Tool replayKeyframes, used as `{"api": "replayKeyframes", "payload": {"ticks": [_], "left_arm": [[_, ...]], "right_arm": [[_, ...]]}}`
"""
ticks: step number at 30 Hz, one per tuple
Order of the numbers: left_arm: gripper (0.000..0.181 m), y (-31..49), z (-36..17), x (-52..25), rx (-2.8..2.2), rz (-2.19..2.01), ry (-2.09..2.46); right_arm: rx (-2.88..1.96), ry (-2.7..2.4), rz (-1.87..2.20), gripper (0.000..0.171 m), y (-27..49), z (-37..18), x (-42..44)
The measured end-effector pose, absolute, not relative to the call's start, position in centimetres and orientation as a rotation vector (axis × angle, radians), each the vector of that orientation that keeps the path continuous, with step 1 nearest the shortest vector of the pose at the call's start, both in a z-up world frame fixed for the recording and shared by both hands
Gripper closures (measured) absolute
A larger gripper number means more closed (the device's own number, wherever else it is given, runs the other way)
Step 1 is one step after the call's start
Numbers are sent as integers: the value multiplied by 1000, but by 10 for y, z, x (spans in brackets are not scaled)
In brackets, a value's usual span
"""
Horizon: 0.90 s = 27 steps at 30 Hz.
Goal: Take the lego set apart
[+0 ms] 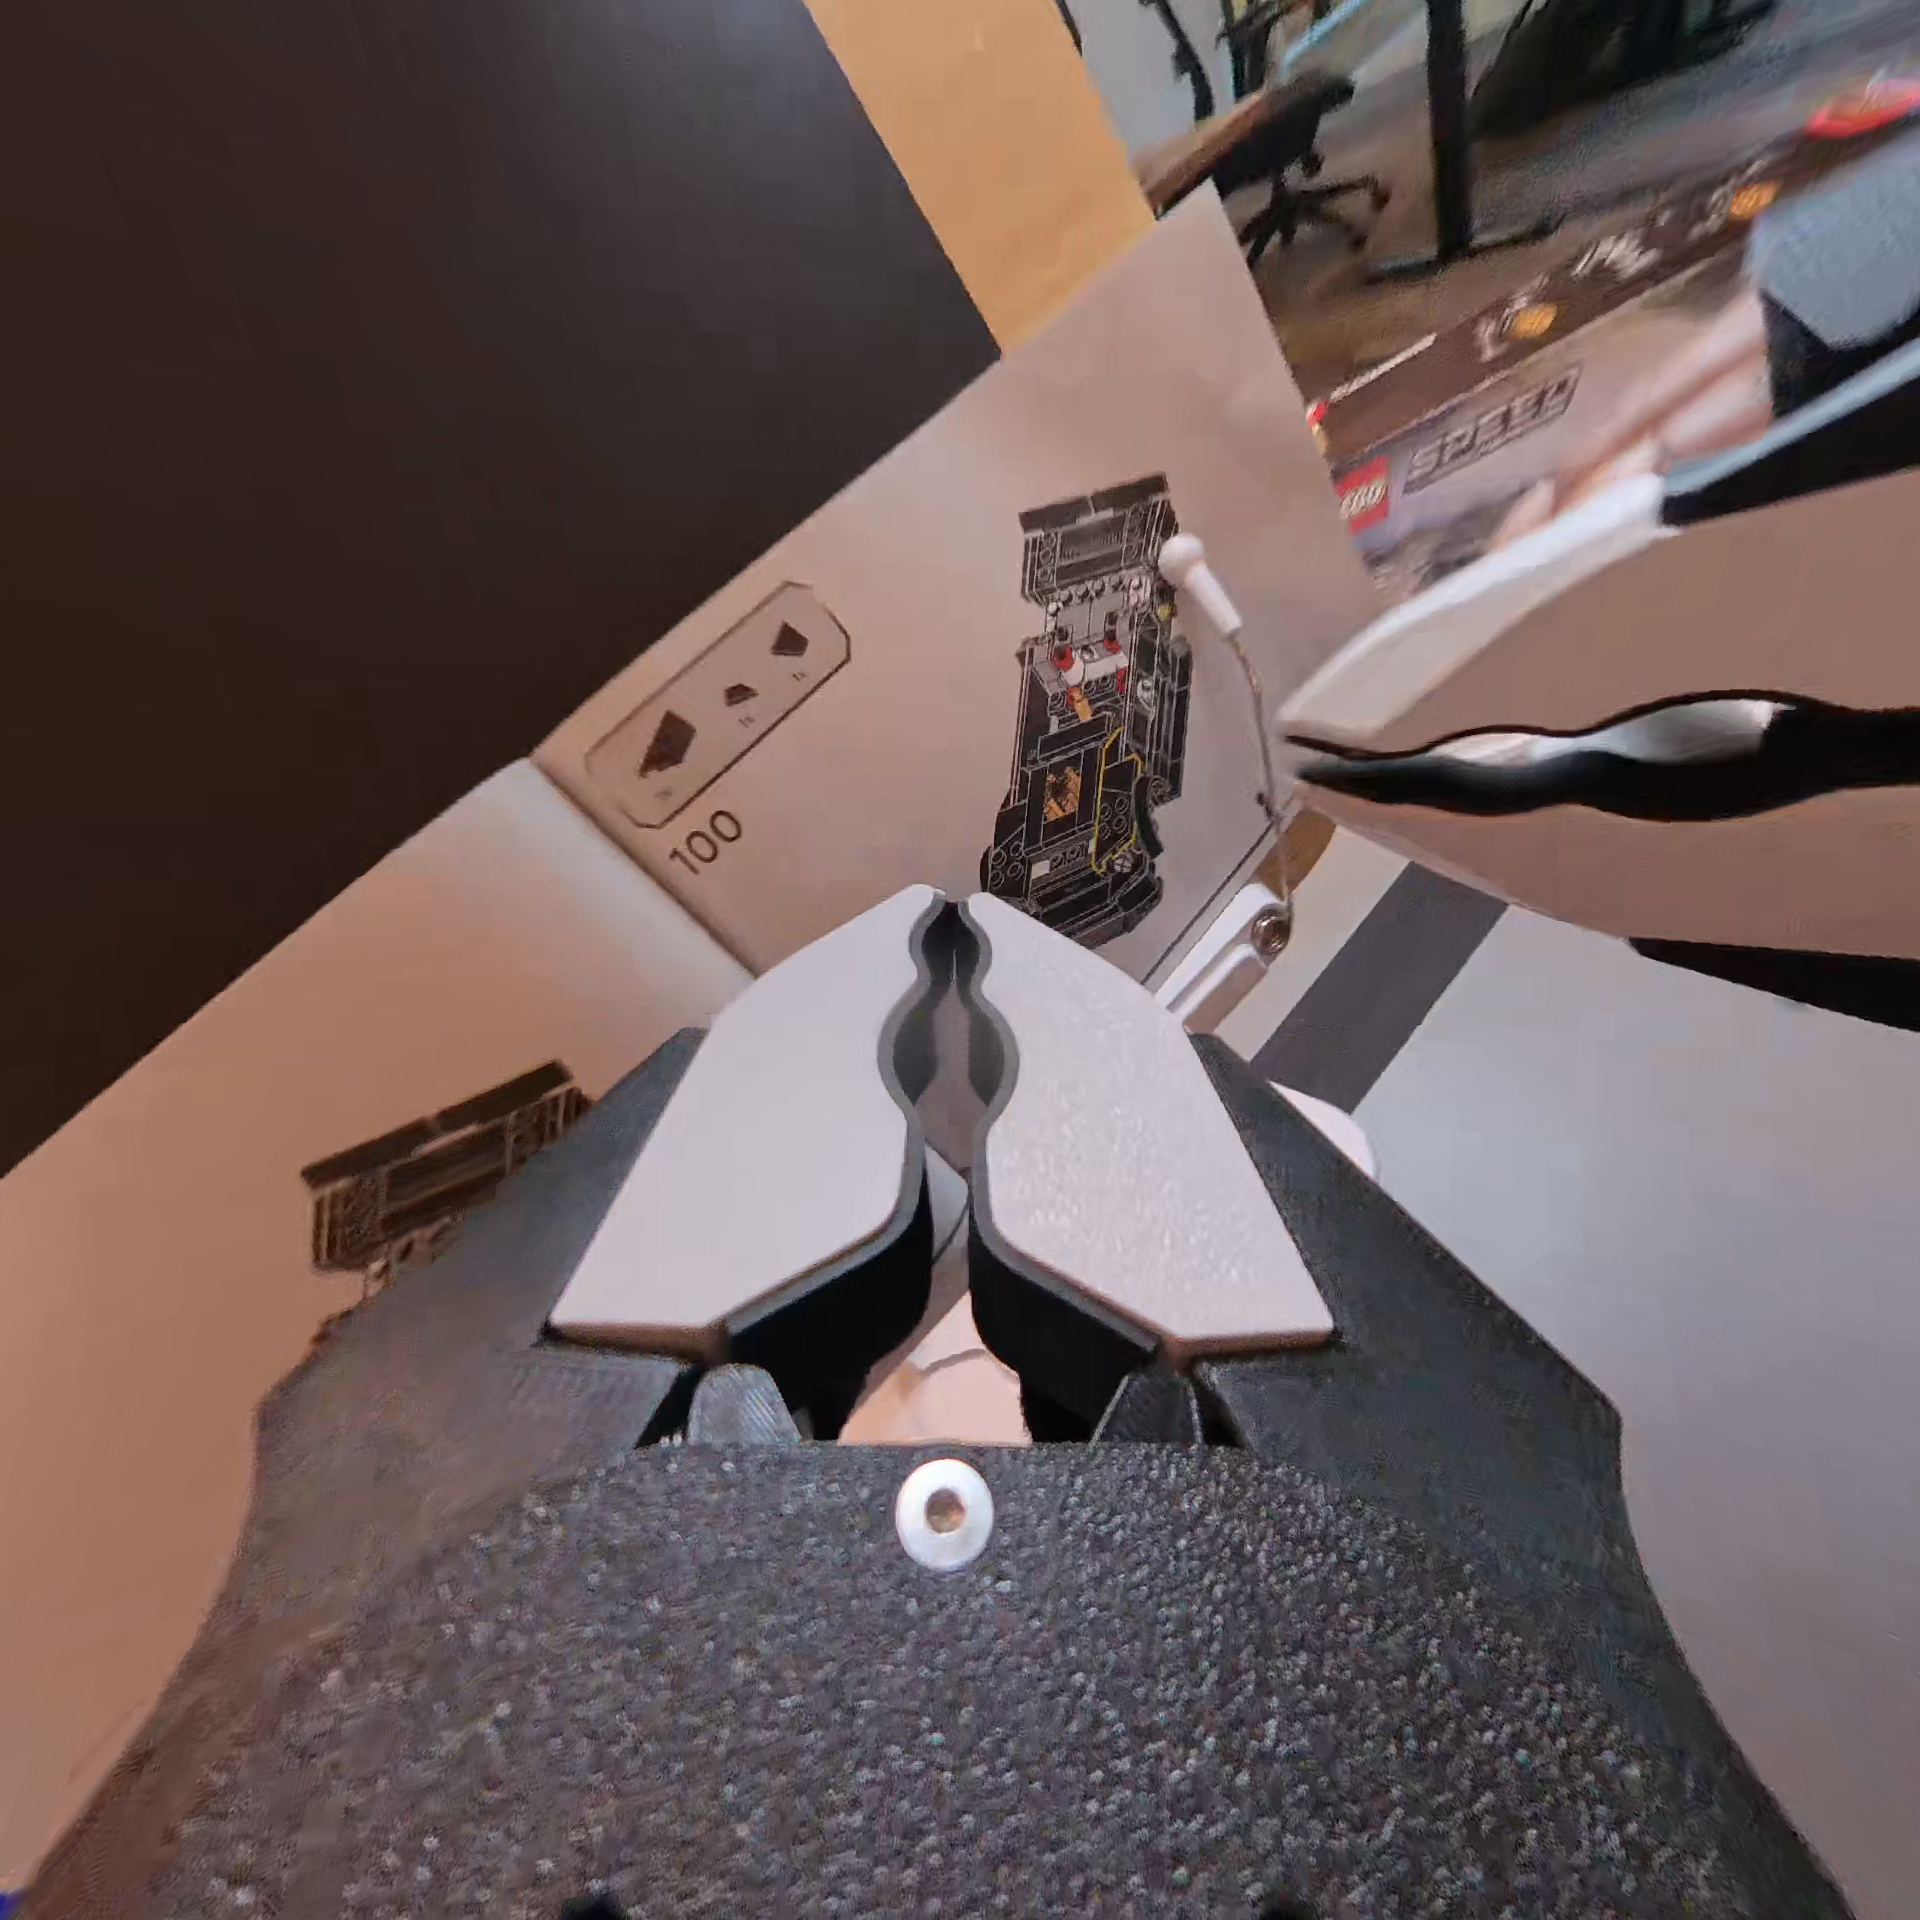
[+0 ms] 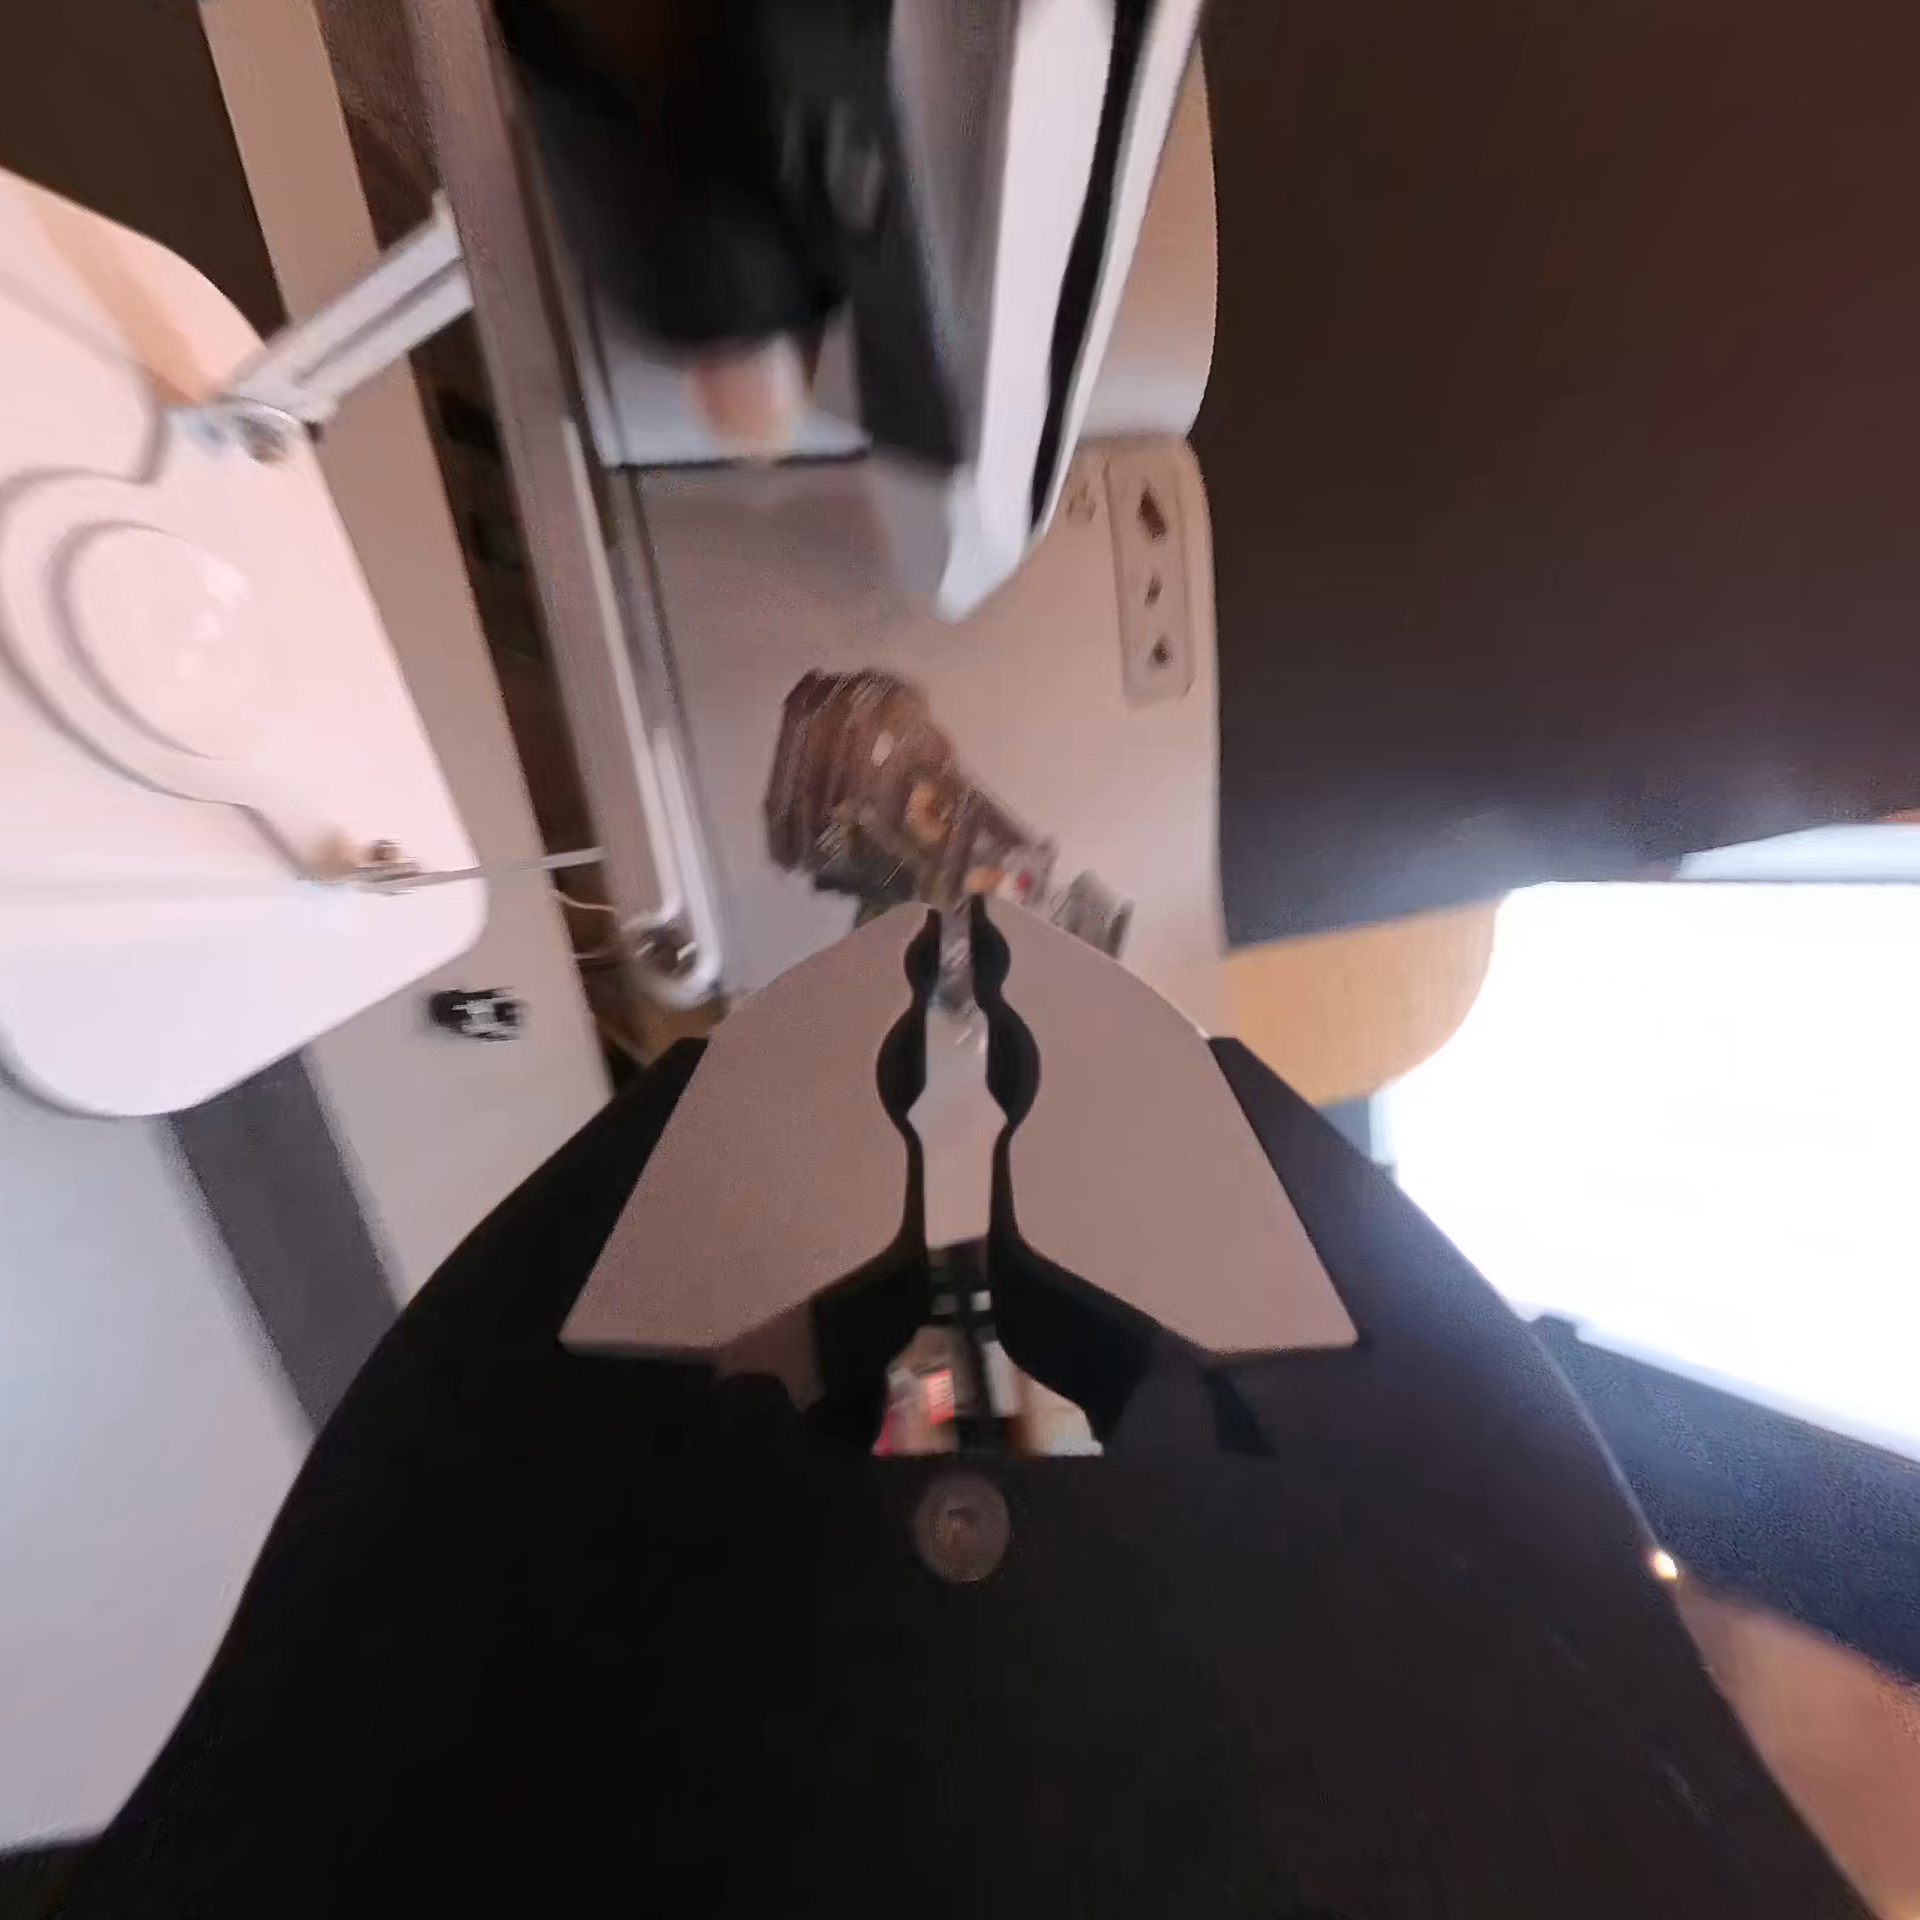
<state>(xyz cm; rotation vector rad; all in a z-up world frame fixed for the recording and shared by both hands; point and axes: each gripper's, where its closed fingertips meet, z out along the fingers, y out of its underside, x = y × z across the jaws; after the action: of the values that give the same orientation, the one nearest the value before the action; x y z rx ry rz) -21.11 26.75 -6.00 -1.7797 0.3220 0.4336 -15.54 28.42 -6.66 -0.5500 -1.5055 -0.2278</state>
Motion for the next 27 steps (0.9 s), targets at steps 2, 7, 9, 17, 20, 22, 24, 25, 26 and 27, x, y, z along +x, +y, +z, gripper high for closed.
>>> {"api": "replayKeyframes", "payload": {"ticks": [2, 7, 9, 17, 20, 22, 24, 25, 26, 27], "left_arm": [[181, 254, -54, -211, -1756, 396, 298], [181, 219, -52, -220, -1767, 391, 230], [181, 204, -48, -219, -1764, 369, 197], [181, 123, -50, -136, -1651, 167, 177], [181, 99, -79, -94, -1646, 112, 204], [181, 89, -102, -71, -1655, 56, 198], [181, 83, -126, -56, -1670, 29, 178], [181, 81, -137, -51, -1678, 32, 173], [181, 80, -147, -48, -1681, 29, 170], [181, 78, -155, -47, -1682, 31, 160]], "right_arm": [[-683, -1482, -98, 156, 283, -86, -133], [-900, -1454, 179, 150, 259, -130, -96], [-956, -1452, 263, 149, 245, -141, -85], [-1274, -1368, 694, 133, 215, -155, -17], [-1340, -1332, 770, 127, 213, -159, 15], [-1338, -1310, 770, 127, 214, -159, 32], [-1337, -1279, 765, 127, 218, -161, 43], [-1344, -1259, 773, 127, 220, -164, 47], [-1349, -1245, 787, 127, 222, -166, 49], [-1356, -1238, 793, 127, 224, -169, 50]]}}
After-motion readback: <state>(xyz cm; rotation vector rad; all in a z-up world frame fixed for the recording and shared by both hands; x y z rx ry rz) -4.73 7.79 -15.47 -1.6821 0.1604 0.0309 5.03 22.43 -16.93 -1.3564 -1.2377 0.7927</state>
